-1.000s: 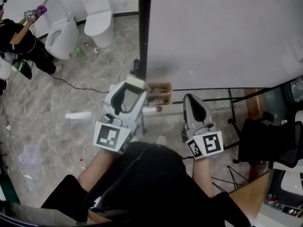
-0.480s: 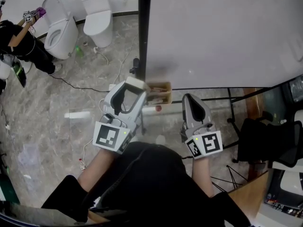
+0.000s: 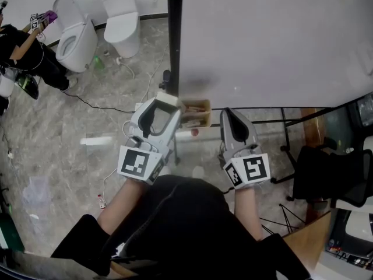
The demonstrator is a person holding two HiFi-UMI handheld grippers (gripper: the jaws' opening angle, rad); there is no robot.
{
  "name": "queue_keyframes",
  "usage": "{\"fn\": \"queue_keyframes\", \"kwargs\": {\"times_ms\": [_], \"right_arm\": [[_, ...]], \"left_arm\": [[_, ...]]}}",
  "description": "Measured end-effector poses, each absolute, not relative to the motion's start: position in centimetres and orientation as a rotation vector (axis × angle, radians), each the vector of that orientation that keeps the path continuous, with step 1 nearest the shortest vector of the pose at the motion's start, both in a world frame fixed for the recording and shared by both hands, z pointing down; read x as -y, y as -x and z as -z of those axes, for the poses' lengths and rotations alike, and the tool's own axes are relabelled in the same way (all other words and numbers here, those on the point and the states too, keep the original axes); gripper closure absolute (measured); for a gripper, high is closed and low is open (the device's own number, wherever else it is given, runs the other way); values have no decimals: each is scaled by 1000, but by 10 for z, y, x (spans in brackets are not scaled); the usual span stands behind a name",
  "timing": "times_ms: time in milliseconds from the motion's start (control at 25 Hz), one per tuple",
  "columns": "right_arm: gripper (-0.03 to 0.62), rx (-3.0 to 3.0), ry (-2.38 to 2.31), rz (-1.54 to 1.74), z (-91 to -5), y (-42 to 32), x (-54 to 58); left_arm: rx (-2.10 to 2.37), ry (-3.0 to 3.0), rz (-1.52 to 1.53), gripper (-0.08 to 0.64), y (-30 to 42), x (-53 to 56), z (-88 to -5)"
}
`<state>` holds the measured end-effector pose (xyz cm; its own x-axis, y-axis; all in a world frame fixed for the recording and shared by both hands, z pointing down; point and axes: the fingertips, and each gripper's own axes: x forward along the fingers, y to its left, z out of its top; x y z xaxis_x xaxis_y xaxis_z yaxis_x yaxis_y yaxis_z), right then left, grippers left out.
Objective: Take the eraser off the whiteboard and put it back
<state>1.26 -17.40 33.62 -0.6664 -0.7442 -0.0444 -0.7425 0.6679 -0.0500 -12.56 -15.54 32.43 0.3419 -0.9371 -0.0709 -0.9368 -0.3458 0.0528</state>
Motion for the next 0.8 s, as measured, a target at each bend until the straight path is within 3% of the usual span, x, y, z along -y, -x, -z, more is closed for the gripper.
{"fn": "queue_keyframes", "kwargs": {"times_ms": [800], "right_arm": [[583, -2834, 1230, 26, -337, -18, 168]], "left_arm": [[1804, -2554, 92, 313, 112, 157, -336]]}}
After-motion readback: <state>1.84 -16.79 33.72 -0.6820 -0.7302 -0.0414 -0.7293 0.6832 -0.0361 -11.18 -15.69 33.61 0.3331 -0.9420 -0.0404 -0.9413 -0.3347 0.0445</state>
